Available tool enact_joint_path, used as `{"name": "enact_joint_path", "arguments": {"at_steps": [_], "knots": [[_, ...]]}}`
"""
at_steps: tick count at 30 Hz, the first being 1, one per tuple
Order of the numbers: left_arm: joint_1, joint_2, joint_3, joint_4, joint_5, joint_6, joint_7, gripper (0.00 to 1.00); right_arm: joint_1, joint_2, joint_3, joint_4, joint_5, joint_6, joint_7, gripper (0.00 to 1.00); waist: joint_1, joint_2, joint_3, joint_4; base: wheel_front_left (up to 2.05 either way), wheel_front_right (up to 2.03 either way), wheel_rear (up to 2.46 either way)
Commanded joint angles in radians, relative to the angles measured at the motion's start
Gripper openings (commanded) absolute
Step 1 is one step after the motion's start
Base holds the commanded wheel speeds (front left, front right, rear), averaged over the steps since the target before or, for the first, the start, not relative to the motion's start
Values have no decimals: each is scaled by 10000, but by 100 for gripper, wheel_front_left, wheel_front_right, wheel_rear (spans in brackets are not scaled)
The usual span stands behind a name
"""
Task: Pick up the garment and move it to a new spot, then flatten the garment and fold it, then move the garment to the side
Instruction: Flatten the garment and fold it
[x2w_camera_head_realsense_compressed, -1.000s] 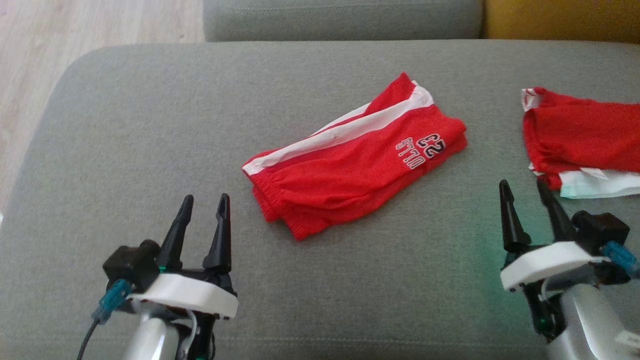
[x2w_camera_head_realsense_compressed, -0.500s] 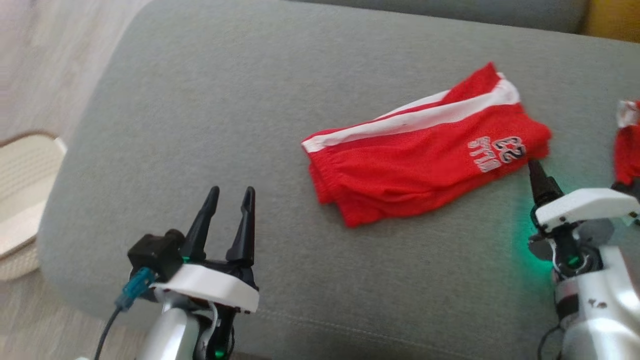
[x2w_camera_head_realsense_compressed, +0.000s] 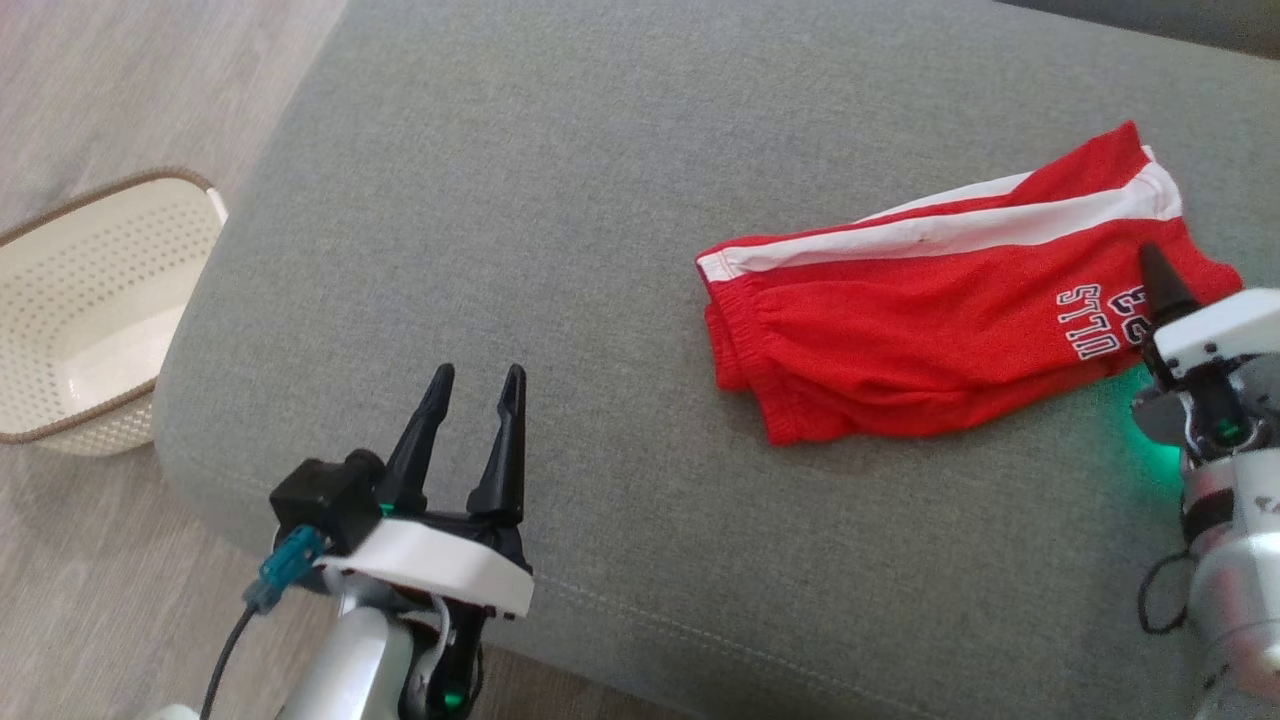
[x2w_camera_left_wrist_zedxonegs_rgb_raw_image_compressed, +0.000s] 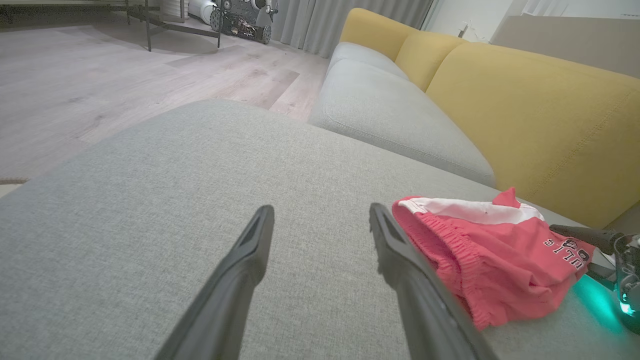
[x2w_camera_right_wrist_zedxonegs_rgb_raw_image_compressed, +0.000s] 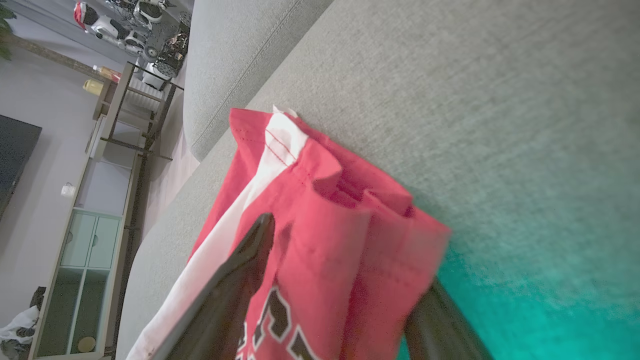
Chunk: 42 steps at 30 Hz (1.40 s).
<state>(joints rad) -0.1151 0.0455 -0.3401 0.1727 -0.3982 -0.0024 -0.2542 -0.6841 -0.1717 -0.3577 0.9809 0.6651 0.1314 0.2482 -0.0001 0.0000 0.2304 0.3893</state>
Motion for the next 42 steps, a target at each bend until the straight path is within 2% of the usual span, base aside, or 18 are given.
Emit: {"name": "enact_joint_path", "arguments": {"at_steps": [1,7,8,10,19,30,36,42], "knots": [[-485,47,289,-367,-71,56,-76,100,-141,127,208,105,-85,-7,158,100,1,0,69,57,0,0,0],[-641,47,184,-430,-181,108,-76,100,-691,117,317,683,-482,-7,169,100,1,0,228,133,0,0,0],[-670,47,170,-440,-203,118,-76,100,-774,131,337,739,-504,-7,176,77,1,0,246,134,0,0,0],[-722,47,139,-454,-247,132,-76,100,-897,141,462,743,-581,-7,109,0,1,0,265,132,0,0,0],[-674,47,203,-407,-262,193,-76,100,-551,316,785,110,11,-7,-518,0,1,0,7,-169,0,0,0],[-429,47,515,-305,-66,60,-76,100,1291,725,837,-1650,1285,-7,-1215,0,1,0,-708,-1276,0,0,0],[-353,47,607,-290,-11,2,-76,100,2200,941,479,-2232,1291,-7,-1637,0,1,0,-936,-1704,0,0,0],[-324,47,590,-234,16,-55,-76,100,2489,1120,621,-2761,801,-7,-1878,0,1,0,-1040,-1939,0,0,0]]}}
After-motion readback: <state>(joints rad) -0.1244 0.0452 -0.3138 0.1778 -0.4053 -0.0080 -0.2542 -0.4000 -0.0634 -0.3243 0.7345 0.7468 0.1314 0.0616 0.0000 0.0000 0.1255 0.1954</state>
